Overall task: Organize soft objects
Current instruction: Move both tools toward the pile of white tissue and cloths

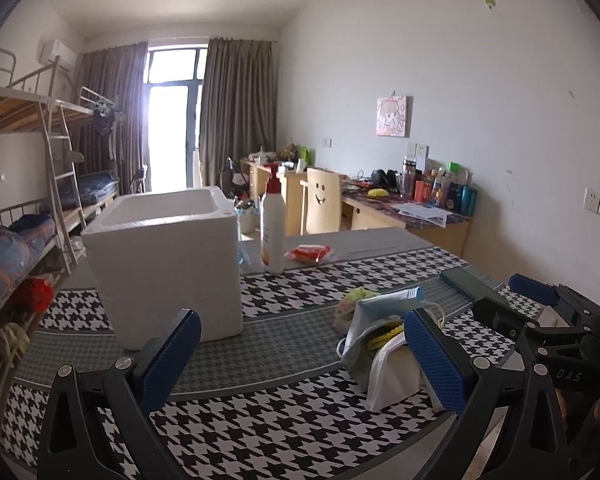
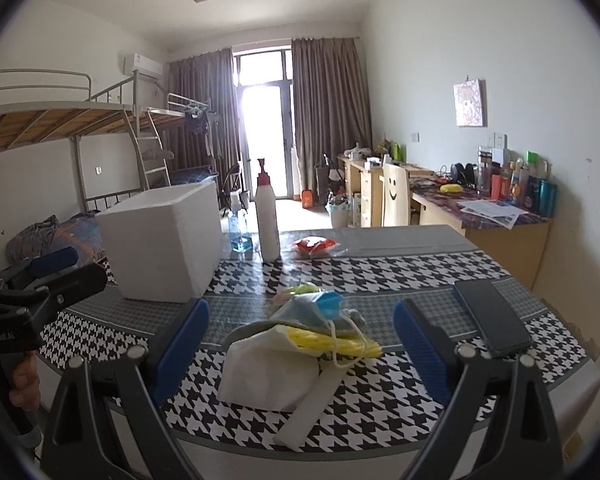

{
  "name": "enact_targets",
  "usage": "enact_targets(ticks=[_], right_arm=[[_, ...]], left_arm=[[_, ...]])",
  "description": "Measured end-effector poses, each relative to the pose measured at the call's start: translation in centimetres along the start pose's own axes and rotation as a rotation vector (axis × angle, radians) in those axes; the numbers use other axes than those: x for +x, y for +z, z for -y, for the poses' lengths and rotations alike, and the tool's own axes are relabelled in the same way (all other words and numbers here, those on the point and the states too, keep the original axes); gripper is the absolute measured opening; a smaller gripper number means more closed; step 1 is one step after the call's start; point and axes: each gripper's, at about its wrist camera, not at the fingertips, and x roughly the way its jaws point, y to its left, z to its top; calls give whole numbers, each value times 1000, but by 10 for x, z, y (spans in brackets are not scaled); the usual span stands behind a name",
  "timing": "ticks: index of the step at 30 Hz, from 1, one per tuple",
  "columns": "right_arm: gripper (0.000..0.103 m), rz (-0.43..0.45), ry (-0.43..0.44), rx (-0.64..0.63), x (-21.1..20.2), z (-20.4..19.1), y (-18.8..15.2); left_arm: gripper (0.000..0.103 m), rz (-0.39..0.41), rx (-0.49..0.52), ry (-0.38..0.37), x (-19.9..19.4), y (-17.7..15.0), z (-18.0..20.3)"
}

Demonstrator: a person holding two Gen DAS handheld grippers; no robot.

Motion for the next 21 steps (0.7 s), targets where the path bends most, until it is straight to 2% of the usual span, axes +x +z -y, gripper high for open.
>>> enact_targets(ticks=[11, 21], right_arm=[[96, -81, -41, 33, 20, 17, -6], [96, -130, -69, 42, 34, 29, -11]], left_arm=[[102, -99, 17, -36, 30, -6, 10], [102, -153, 43, -74, 49, -11, 21]])
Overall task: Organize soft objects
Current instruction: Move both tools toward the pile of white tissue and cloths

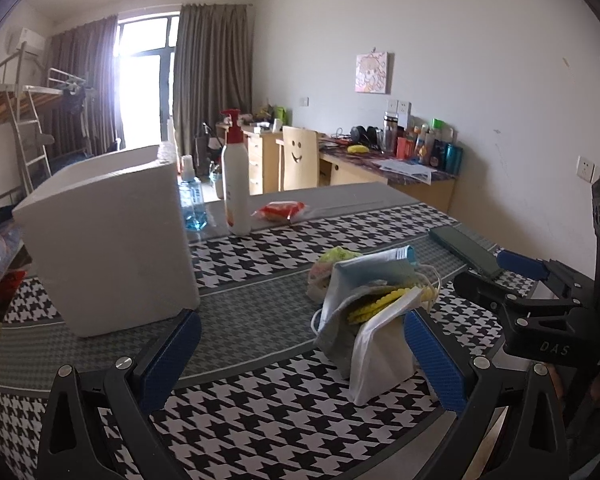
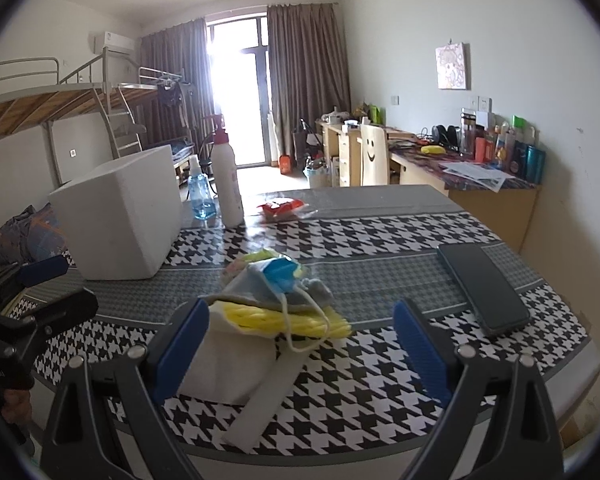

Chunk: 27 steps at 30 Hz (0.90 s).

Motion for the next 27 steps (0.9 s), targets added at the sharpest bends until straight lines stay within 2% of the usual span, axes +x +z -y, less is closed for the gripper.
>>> enact_targets(ticks=[8, 12, 22, 27], right_arm=[[96, -22, -12, 11, 8, 7, -1], [96, -36, -20, 12, 11, 6, -3], [96, -82, -48, 10, 12, 15, -18], [96, -96, -58, 33, 9, 23, -26]], left_arm=[[99, -38, 45, -39, 13, -4, 12], [90, -82, 67, -74, 23, -7, 20], [74, -156, 128, -107, 48, -16, 38], [61, -191, 146, -113, 59, -18, 44]])
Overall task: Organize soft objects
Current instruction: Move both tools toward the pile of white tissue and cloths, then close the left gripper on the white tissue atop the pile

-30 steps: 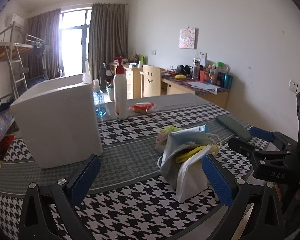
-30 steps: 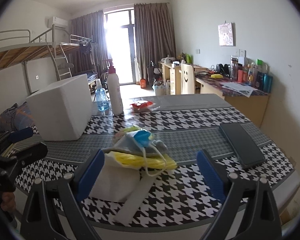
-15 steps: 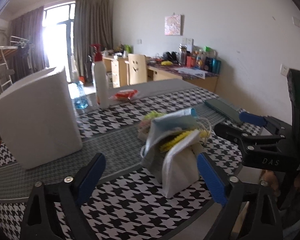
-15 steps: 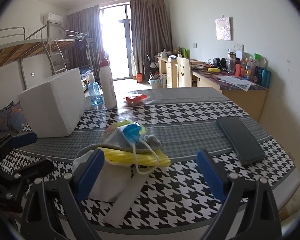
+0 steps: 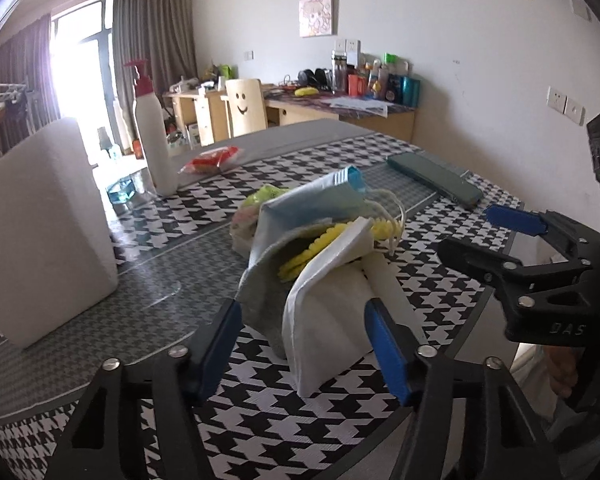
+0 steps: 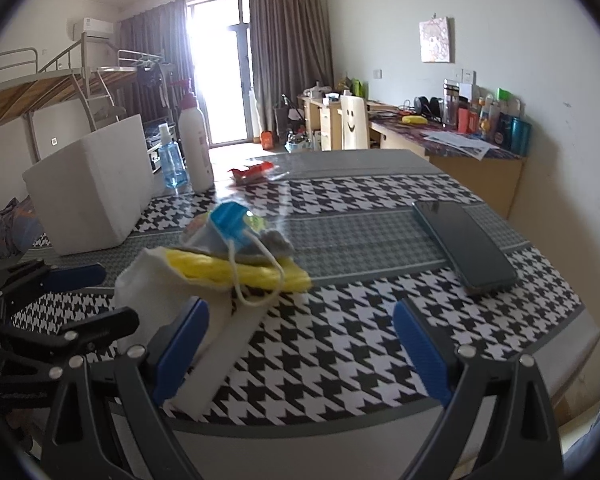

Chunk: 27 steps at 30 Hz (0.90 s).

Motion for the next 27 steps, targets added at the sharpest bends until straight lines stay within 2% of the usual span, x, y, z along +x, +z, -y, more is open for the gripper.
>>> enact_targets(ticks=[3, 10, 15, 19, 27], right_arm=[[96, -3, 2, 8, 0, 2, -2], [96, -14, 11, 11, 1, 5, -6], [96, -16, 18, 16, -2, 5, -11], [96, -29, 30, 9, -3, 2, -16], [96, -55, 69, -2, -2, -8, -23]], left_arm=[[49, -26, -8, -5, 7, 0, 0], [30, -51, -12, -5, 15, 1, 1], [10, -67, -19, -24, 18, 0, 2], [5, -55, -26, -32, 15, 1, 1], [4, -14, -28, -50, 1, 4, 2]])
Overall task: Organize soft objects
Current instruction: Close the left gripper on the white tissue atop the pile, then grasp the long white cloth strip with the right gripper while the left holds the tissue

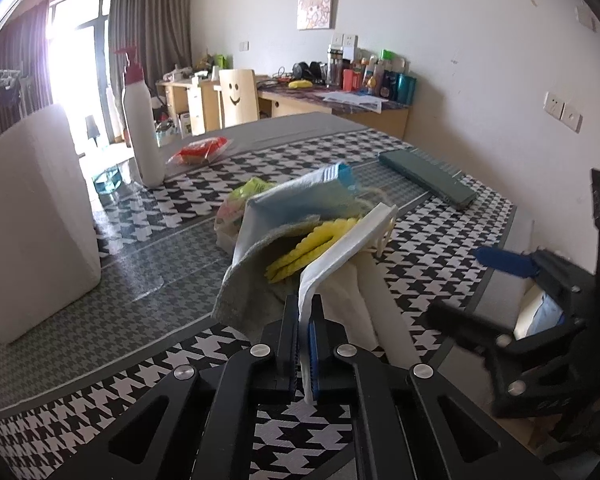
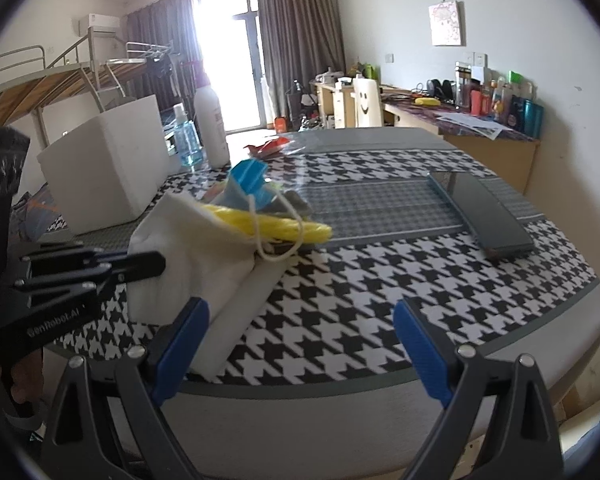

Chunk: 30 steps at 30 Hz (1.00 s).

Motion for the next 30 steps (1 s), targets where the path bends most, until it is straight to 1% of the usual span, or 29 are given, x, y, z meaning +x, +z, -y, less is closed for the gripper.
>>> enact_targets(ticks=[4, 17, 21, 25, 26, 28, 29, 30], right_arm=[[96, -19, 30, -1, 4, -4, -1], [96, -39, 36, -49, 10, -23, 2], [96, -43, 30, -59, 12, -26, 3], [96, -32, 23, -47, 8, -22, 4], [96, -33, 23, -43, 8, -21, 4], [96, -37, 21, -39, 8, -20, 3], [96, -38, 21, -39, 9, -19, 3], [96, -39, 22, -39, 9, -18, 2]], left_arm=[[4, 27, 1, 4, -11, 1, -1], [4, 101, -27, 21, -49, -3, -17], [4, 82, 7, 21, -44, -6, -12], [6, 87, 33, 13, -42, -8, -7], [10, 87, 38, 15, -42, -9, -7], [27, 75, 51, 30, -38, -9, -6], [41, 70, 53, 39, -36, -9, -6], [48, 69, 56, 45, -35, -11, -7]])
